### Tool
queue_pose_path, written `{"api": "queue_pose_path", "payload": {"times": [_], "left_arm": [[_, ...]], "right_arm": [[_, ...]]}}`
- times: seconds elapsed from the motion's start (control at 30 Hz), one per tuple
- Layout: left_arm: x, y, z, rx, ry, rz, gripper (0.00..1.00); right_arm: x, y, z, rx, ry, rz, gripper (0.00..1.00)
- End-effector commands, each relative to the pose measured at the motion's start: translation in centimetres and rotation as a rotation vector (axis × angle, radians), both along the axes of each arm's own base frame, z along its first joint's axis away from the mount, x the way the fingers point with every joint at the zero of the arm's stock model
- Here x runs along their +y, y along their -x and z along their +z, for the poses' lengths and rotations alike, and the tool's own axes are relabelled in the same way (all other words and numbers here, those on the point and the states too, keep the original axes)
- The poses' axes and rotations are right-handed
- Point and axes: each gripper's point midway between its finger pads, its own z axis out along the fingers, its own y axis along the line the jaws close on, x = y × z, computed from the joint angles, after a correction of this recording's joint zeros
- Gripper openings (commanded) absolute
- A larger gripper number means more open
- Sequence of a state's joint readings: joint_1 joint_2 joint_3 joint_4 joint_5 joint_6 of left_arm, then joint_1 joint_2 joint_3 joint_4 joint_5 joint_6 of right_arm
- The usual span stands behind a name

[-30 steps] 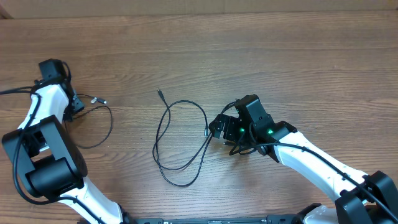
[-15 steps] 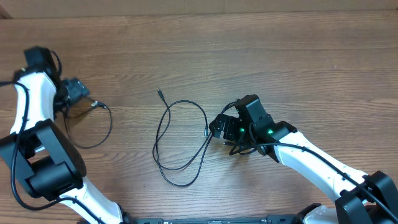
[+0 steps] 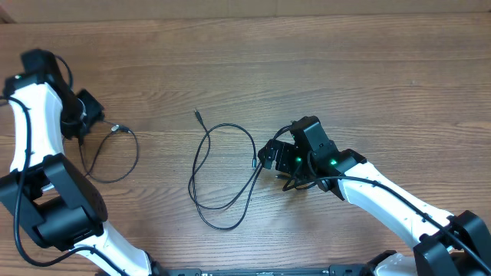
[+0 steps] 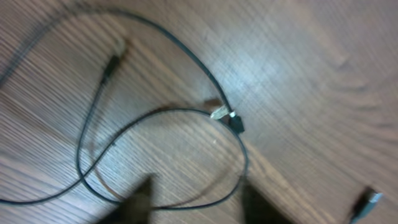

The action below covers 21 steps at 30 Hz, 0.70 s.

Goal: Untangle cables

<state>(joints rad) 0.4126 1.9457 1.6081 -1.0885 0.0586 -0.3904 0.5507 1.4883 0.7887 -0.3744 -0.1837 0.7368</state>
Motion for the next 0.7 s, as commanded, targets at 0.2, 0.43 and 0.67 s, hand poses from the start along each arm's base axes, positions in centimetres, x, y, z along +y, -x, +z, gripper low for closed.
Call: {"api": "queue_pose_path", "payload": {"times": [0.2,0.43,0.67], "left_arm": [[-4.7,3.0,-7.4,0.088,0.056,-0.08,0.09],[-6.1,4.4,-7.7,0.122,0.131,-0.114,0.04],[-8.4,5.5,-7.2,0.141,0.252,-0.176,0.04]], "right_arm": [[-0.3,0.4,-0.5,0.003,0.016,0.001,1.0],[-0.3,0.4,-0.5,0.002,0.014,0.001,1.0],[-0.3,0.4,-0.5,0.005,0.017,0.001,1.0]]}}
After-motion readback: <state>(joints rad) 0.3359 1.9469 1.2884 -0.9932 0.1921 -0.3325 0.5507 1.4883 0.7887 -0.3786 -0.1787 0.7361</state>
